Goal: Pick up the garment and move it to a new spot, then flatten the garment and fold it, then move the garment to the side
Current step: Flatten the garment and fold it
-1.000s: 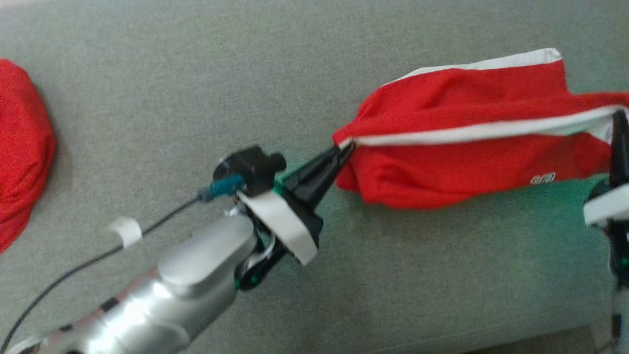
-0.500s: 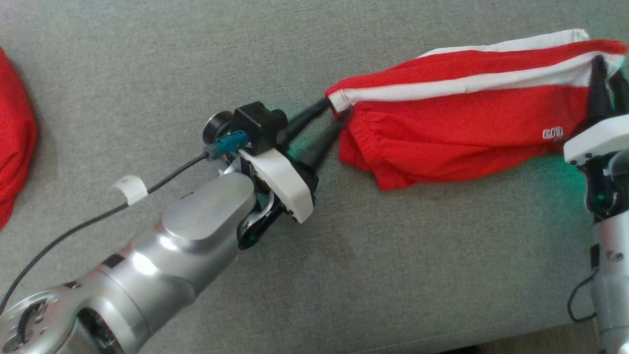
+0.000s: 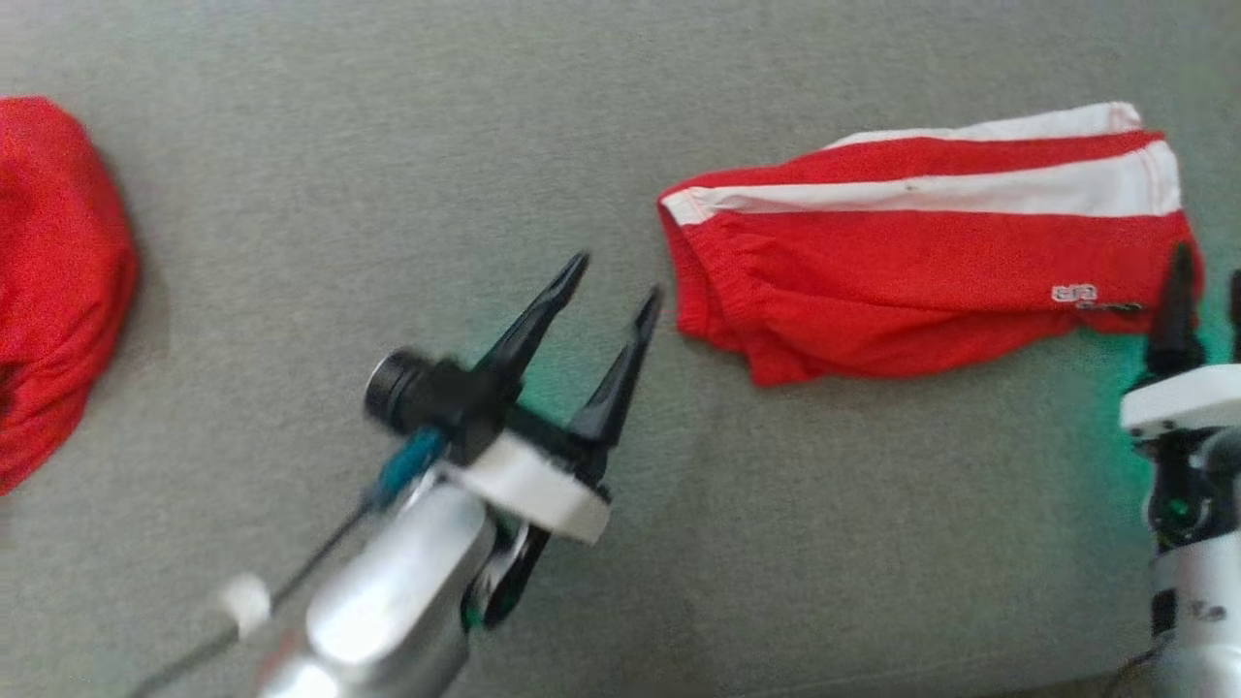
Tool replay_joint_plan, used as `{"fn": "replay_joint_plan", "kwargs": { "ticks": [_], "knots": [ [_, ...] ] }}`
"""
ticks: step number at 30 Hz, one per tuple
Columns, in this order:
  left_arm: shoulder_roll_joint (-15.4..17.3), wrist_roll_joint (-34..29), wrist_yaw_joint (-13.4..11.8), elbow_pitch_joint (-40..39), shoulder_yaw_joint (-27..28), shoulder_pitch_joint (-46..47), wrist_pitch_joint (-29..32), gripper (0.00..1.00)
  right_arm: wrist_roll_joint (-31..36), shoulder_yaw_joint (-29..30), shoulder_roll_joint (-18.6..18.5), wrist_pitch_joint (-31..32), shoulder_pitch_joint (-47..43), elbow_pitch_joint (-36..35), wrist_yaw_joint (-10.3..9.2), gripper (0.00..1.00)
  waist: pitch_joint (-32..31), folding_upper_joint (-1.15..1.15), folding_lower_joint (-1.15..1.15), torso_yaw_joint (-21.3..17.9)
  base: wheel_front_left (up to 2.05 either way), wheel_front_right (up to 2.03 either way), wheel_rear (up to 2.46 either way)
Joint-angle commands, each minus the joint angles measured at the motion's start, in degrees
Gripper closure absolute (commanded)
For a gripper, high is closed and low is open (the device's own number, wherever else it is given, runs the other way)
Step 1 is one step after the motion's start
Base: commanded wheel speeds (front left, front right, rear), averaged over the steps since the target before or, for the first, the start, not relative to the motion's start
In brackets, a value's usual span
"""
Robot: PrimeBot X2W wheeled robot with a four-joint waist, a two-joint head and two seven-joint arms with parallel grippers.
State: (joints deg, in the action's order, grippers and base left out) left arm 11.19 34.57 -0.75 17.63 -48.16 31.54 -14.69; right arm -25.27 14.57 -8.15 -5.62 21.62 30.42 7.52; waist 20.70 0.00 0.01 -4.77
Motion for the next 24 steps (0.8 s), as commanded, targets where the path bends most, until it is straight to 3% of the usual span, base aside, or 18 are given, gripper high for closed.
{"fn": "replay_joint_plan", "kwargs": {
  "ticks": [1, 5, 12, 13, 15, 16, 17, 24],
  "knots": [
    [0.2, -2.1, -1.0, -3.3, 4.0, -0.8, -0.3, 0.00, 0.0, 0.3, -0.5, -0.4, 1.7, -1.8, -0.03, 0.00, -0.7, 0.00, -0.01, 1.3, 0.00, 0.00, 0.00],
    [-3.0, -10.6, -2.8, -11.0, 12.4, -10.7, -0.3, 0.00, 2.7, 7.7, -1.5, 1.0, 4.3, 2.6, -0.03, 0.00, -1.6, 0.00, -0.01, 4.6, 0.00, 0.00, 0.00],
    [-6.6, -18.2, -0.8, -16.7, 17.7, -18.5, -0.3, 0.00, 8.0, 13.8, -2.4, 5.3, 7.3, 11.9, -0.03, 0.00, -2.8, 0.00, -0.01, 8.0, 0.00, 0.00, 0.00],
    [-6.9, -18.8, -0.3, -17.0, 18.0, -19.1, -0.3, 0.00, 8.6, 14.2, -2.4, 6.1, 7.4, 13.1, -0.03, 0.09, -2.9, 0.00, -0.01, 8.2, 0.00, 0.00, 0.00],
    [-7.4, -19.8, 0.4, -17.2, 18.8, -19.9, -0.3, 0.00, 8.9, 14.5, -1.8, 8.3, 7.8, 15.2, -0.03, 0.46, -3.1, 0.00, -0.01, 8.2, 0.00, 0.00, 0.00],
    [-7.6, -20.1, 0.8, -17.3, 19.3, -20.2, -0.3, 0.00, 8.8, 14.3, -1.4, 9.5, 8.0, 16.0, -0.03, 0.66, -3.3, 0.00, -0.01, 8.1, 0.00, 0.00, 0.00],
    [-7.7, -20.3, 1.0, -17.3, 19.8, -20.5, -0.3, 0.00, 8.6, 13.8, -1.0, 10.5, 8.1, 16.5, -0.03, 1.00, -3.5, 0.00, -0.01, 7.9, 0.00, 0.00, 0.00],
    [-8.2, -21.1, 2.3, -17.5, 23.0, -22.0, -0.3, 0.00, 8.0, 11.7, -3.2, 7.4, 6.4, 13.8, -0.03, 1.00, -4.9, 0.00, -0.01, 5.6, 0.00, 0.00, 0.00]
  ]
}}
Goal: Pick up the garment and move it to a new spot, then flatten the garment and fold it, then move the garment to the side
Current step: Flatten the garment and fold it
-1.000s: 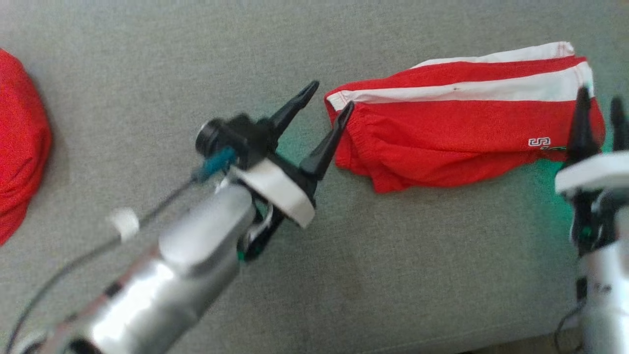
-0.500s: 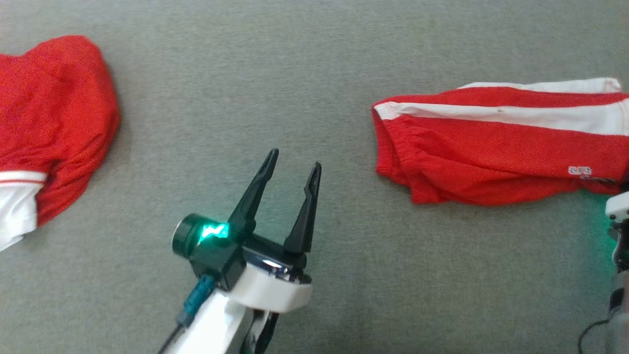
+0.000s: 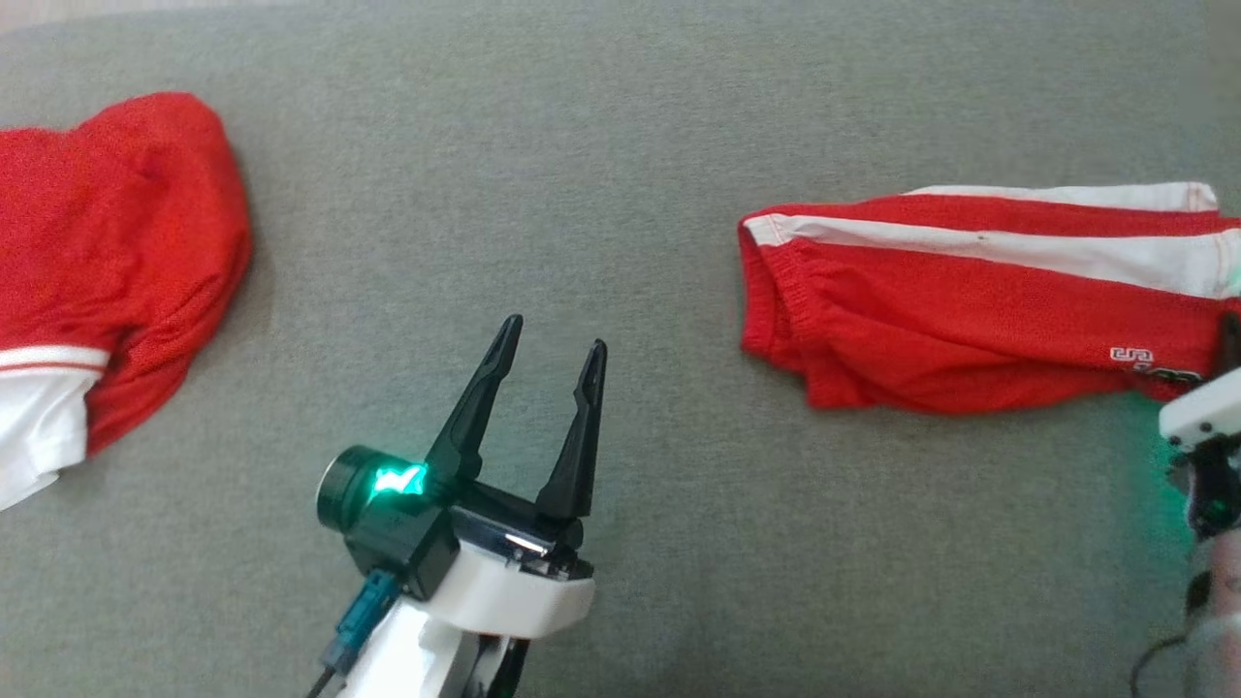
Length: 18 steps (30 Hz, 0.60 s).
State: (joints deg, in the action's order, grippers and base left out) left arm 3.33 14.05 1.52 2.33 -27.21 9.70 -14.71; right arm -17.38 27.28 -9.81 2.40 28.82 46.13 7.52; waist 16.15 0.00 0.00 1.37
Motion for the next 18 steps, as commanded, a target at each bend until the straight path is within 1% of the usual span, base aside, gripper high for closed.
{"fn": "replay_joint_plan", "kwargs": {
  "ticks": [1, 4, 5, 6, 10, 14, 18],
  "knots": [
    [-0.4, -0.6, 0.3, -2.2, 2.3, -0.4, -0.3, 0.00, 0.3, -1.2, -2.4, -1.3, -1.4, -2.4, -0.03, 1.00, -0.5, 0.00, 0.00, -1.0, 0.00, 0.00, 0.00],
    [-0.4, -0.8, 0.8, -2.3, 3.1, -1.0, -0.3, 0.00, 0.6, -1.3, -5.1, -3.0, -2.8, -4.1, -0.03, 1.00, -1.0, 0.00, 0.00, -2.3, 0.00, 0.00, 0.00],
    [-0.4, -0.8, 0.8, -2.3, 3.1, -1.0, -0.3, 0.00, 0.6, -1.3, -5.1, -3.0, -2.8, -4.1, -0.03, 1.00, -1.0, 0.00, 0.00, -2.3, 0.00, 0.00, 0.00],
    [-0.4, -0.7, 0.8, -2.4, 3.3, -1.2, -0.3, 0.00, 0.4, -1.4, -5.9, -3.4, -3.1, -4.7, -0.03, 1.00, -1.1, 0.00, 0.00, -2.7, 0.00, 0.00, 0.00],
    [-0.4, -0.2, 0.9, -2.2, 3.9, -1.6, -0.3, 0.00, -2.0, -3.3, -7.6, -5.0, -3.6, -8.4, -0.03, 1.00, -1.9, 0.00, 0.00, -3.9, 0.00, 0.00, 0.00],
    [-0.4, 0.3, 1.1, -1.7, 4.0, -2.0, -0.3, 0.00, -5.2, -6.8, -7.0, -5.7, -4.1, -15.2, -0.03, 1.00, -3.2, 0.00, 0.00, -4.3, 0.00, 0.00, 0.00],
    [-0.4, 0.5, 1.4, -1.3, 3.9, -2.3, -0.3, 0.00, -5.7, -11.3, -4.6, -4.3, -5.9, -25.5, -0.03, 1.00, -4.5, 0.00, 0.00, -3.9, 0.00, 0.00, 0.00]
  ]
}}
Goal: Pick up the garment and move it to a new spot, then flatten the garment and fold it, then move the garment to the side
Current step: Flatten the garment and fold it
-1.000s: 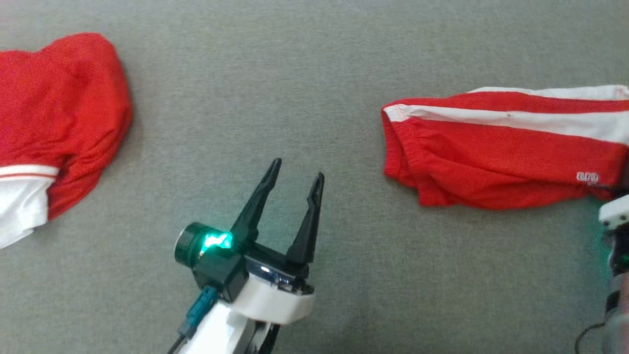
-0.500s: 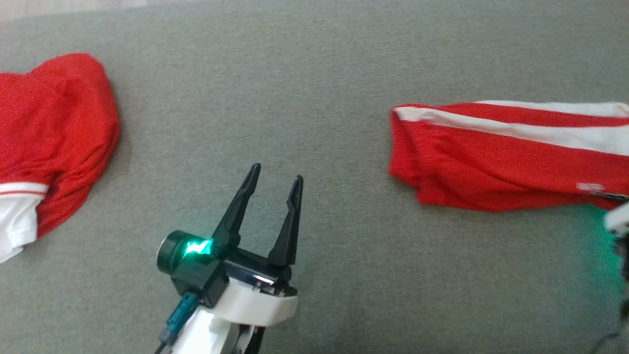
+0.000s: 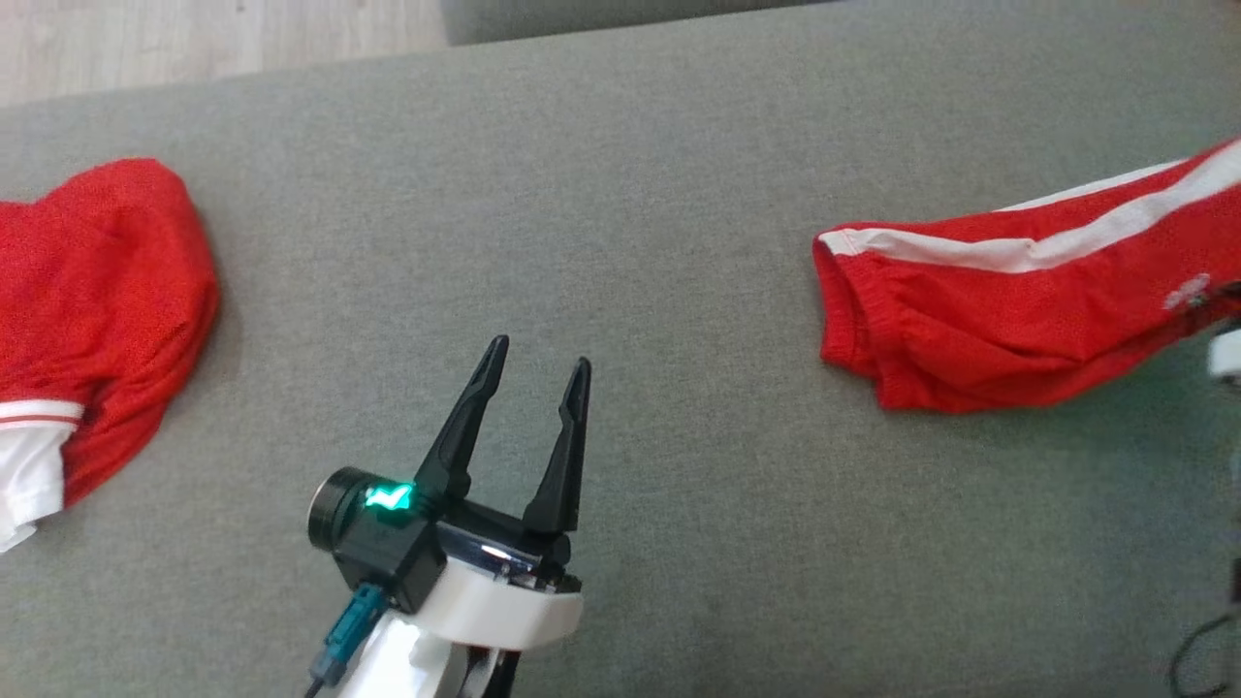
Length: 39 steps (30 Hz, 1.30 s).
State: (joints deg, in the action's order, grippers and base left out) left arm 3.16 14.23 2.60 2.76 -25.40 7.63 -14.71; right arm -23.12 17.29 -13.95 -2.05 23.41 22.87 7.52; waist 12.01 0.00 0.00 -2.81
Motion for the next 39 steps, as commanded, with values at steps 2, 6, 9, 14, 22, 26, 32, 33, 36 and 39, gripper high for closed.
{"fn": "replay_joint_plan", "kwargs": {
  "ticks": [2, 6, 9, 14, 22, 26, 32, 33, 36, 39],
  "knots": [
    [-0.3, 0.5, 0.3, -1.5, 2.2, -0.5, -0.3, 0.00, 0.3, -3.8, 1.2, 1.3, -2.1, -8.1, -0.03, 1.00, -1.0, 0.00, 0.00, 0.7, 0.00, 0.00, 0.00],
    [-0.3, 0.8, 0.4, -1.3, 2.0, -0.9, -0.3, 0.00, 3.1, -10.3, 4.9, 5.3, -5.9, -18.7, -0.03, 1.00, -1.4, 0.00, 0.00, 2.0, 0.00, 0.00, 0.00],
    [-0.3, 1.1, 0.4, -1.2, 1.9, -1.0, -0.3, 0.00, 5.1, -15.8, 7.6, 8.0, -7.7, -22.2, -0.03, 1.00, -1.5, 0.00, 0.00, 3.0, 0.00, 0.00, 0.00],
    [-0.3, 2.0, 0.4, -1.1, 0.9, -0.1, -0.3, 0.00, 7.3, -23.3, 9.5, 9.7, -8.1, -16.4, -0.03, 1.00, -1.1, 0.00, 0.00, 5.6, 0.00, 0.00, 0.00],
    [-0.3, 2.5, -0.2, -1.3, 1.4, -0.6, -0.3, 0.00, 6.0, -30.4, 10.3, 4.7, -9.6, -10.6, -0.03, 0.00, -1.9, 0.00, 0.00, 7.5, 0.00, 0.00, 0.00],
    [-0.3, 3.1, -0.4, -1.9, 2.1, -1.8, -0.3, 0.00, 7.9, -28.7, 8.9, 1.0, -13.8, -14.1, -0.03, 0.00, -3.3, 0.00, 0.00, 7.4, 0.00, 0.00, 0.00],
    [-0.3, 3.5, -1.1, -3.3, 4.0, -4.5, -0.3, 0.00, 10.7, -25.3, 8.4, -6.5, -19.3, -15.6, -0.03, 0.00, -6.5, 0.00, 0.00, 6.4, 0.00, 0.00, 0.00],
    [-0.3, 3.5, -1.4, -3.5, 4.7, -5.3, -0.3, 0.00, 11.0, -24.5, 8.5, -8.3, -20.3, -15.3, -0.03, 0.00, -7.3, 0.00, 0.00, 6.1, 0.00, 0.00, 0.00],
    [-0.3, 3.0, -2.3, -4.1, 6.8, -7.9, -0.3, 0.00, 13.6, -23.0, 7.8, -11.6, -23.2, -13.8, -0.03, 0.00, -9.8, 0.00, 0.00, 5.5, 0.00, 0.00, 0.00],
    [-0.3, 2.3, -3.1, -4.2, 8.8, -11.1, -0.3, 0.00, 15.7, -22.0, 7.4, -12.8, -25.8, -12.0, -0.03, 0.00, -11.7, 0.00, 0.00, 5.0, 0.00, 0.00, 0.00]
  ]
}}
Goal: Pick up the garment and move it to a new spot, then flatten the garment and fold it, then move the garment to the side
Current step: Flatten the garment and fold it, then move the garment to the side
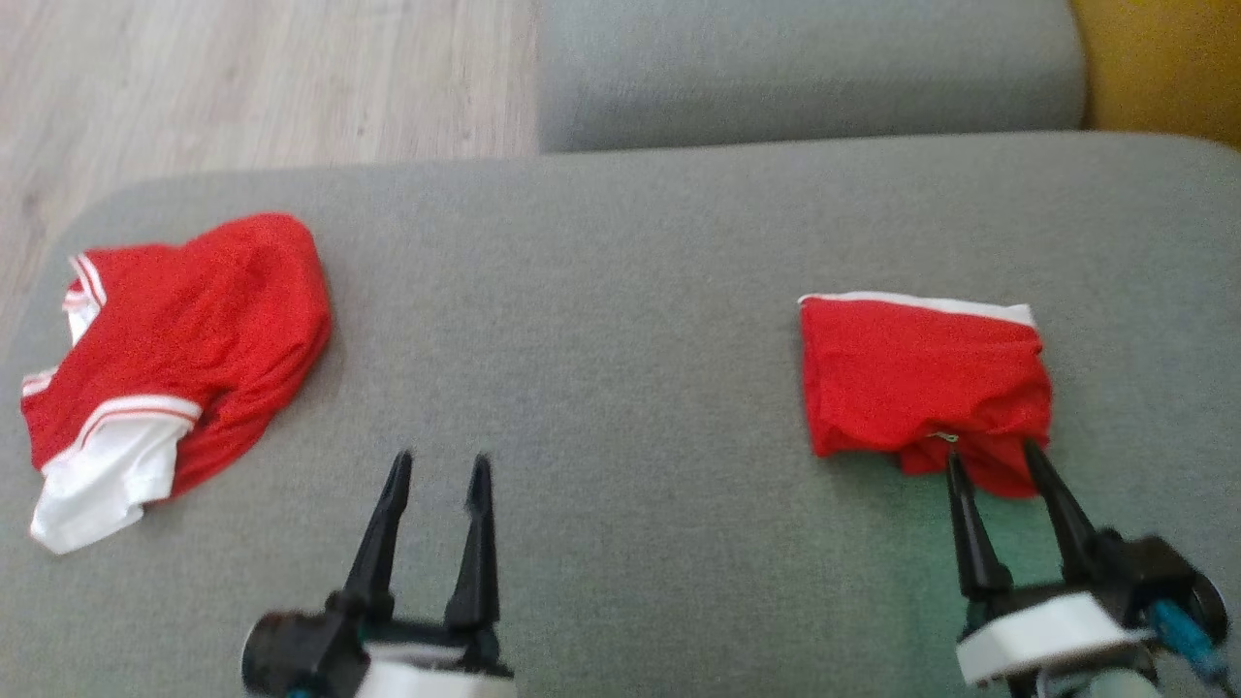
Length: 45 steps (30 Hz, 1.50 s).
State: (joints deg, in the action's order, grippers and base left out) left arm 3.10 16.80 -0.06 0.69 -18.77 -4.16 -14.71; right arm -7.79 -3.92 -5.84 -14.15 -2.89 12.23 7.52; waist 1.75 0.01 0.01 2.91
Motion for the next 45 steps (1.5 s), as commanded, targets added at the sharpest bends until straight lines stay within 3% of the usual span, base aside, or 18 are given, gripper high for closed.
{"fn": "replay_joint_plan", "kwargs": {
  "ticks": [1, 11, 45],
  "knots": [
    [-0.2, -0.3, -0.5, -2.1, 2.6, -0.3, -0.3, 0.00, 1.0, -0.4, -0.7, -0.8, 0.0, -1.4, -0.03, 0.00, -1.8, -0.01, -0.01, -0.8, 0.00, 0.00, 0.00],
    [-0.2, -4.3, -0.7, 1.6, 3.8, -4.7, -0.3, 0.00, -0.3, 0.8, -0.3, -0.8, -4.8, -1.9, -0.03, 0.00, -4.9, -0.01, -0.01, -0.2, 0.00, 0.00, 0.00],
    [-0.2, -4.2, -1.3, 1.9, 2.2, -4.3, -0.3, 0.00, -1.9, 0.5, -0.6, -0.9, -3.5, -1.3, -0.03, 0.00, -3.2, -0.01, -0.01, -0.4, 0.00, 0.00, 0.00]
  ]
}}
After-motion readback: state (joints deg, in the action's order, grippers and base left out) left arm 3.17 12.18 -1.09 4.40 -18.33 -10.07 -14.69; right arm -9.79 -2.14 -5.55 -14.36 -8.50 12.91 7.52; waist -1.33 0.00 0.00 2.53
